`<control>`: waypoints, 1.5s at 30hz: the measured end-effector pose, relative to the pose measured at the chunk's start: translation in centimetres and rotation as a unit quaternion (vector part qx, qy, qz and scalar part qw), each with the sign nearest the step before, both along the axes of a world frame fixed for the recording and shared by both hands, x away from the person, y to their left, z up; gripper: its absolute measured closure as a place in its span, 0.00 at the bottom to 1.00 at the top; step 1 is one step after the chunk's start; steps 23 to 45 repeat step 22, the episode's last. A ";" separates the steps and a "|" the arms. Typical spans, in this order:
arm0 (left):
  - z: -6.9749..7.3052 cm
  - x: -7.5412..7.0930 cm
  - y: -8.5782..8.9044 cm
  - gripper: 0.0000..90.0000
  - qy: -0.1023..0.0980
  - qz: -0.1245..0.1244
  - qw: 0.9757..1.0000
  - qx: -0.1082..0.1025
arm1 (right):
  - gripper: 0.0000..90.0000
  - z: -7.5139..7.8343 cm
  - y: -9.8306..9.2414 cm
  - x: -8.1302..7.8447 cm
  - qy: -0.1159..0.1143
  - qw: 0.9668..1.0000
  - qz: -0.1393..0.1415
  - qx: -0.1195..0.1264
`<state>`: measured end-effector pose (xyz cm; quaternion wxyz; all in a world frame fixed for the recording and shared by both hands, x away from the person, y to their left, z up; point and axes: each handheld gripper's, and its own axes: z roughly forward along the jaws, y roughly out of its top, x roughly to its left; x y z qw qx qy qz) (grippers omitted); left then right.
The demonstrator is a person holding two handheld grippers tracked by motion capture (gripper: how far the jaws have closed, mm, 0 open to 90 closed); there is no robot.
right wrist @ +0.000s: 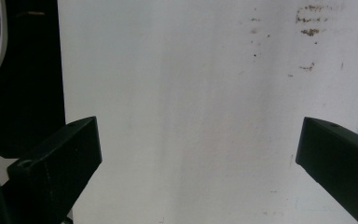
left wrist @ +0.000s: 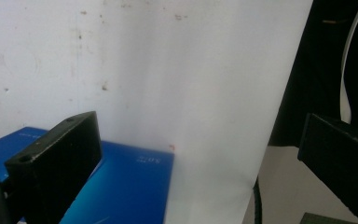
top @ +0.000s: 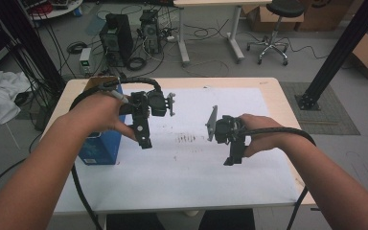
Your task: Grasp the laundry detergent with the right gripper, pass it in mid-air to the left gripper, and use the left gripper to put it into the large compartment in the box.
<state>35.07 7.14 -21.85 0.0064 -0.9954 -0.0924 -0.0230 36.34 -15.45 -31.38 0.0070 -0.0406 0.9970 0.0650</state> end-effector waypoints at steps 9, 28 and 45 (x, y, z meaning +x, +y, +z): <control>-0.2 0.0 -0.2 0.00 0.003 -0.010 1.000 -0.006 | 0.00 -0.1 0.0 0.1 -0.001 1.000 0.001 -0.001; -0.4 -0.1 -0.3 0.00 0.004 -0.010 1.000 -0.008 | 0.00 0.0 0.0 0.1 -0.003 1.000 -0.001 0.003; -0.4 -0.1 -0.3 0.00 0.004 -0.010 1.000 -0.008 | 0.00 0.0 0.0 0.1 -0.003 1.000 -0.001 0.003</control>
